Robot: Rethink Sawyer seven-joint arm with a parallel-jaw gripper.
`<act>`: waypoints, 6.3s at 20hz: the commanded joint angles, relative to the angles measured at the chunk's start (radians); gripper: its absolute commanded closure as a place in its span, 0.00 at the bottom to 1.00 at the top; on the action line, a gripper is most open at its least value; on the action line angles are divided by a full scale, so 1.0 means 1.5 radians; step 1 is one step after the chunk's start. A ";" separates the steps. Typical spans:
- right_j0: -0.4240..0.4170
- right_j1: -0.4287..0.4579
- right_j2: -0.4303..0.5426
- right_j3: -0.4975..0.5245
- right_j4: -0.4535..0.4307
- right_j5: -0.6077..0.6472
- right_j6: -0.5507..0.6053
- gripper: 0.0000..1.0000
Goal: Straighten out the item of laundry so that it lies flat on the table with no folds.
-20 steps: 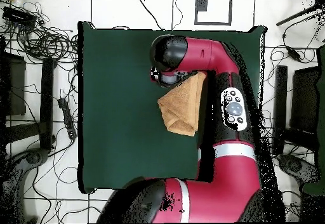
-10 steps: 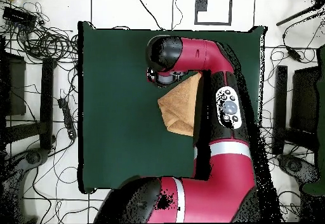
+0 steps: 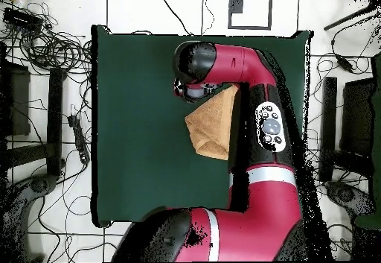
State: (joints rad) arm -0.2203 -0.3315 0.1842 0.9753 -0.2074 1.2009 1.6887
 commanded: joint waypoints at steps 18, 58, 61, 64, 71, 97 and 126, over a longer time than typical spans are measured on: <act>0.005 0.020 0.060 0.050 0.009 0.020 -0.043 1.00; -0.001 0.015 0.063 0.075 0.009 -0.058 -0.027 1.00; -0.001 0.013 0.053 0.080 -0.012 -0.033 -0.059 1.00; 0.002 0.017 0.052 0.072 0.001 -0.028 -0.029 1.00; 0.018 0.024 0.029 0.054 0.004 0.013 0.028 0.00; 0.024 0.048 0.043 0.025 -0.009 -0.012 -0.004 0.00; 0.026 0.083 0.044 -0.027 -0.007 0.016 -0.003 0.00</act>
State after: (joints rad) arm -0.2212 -0.2697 0.1842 0.9450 -0.2168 1.1966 1.6887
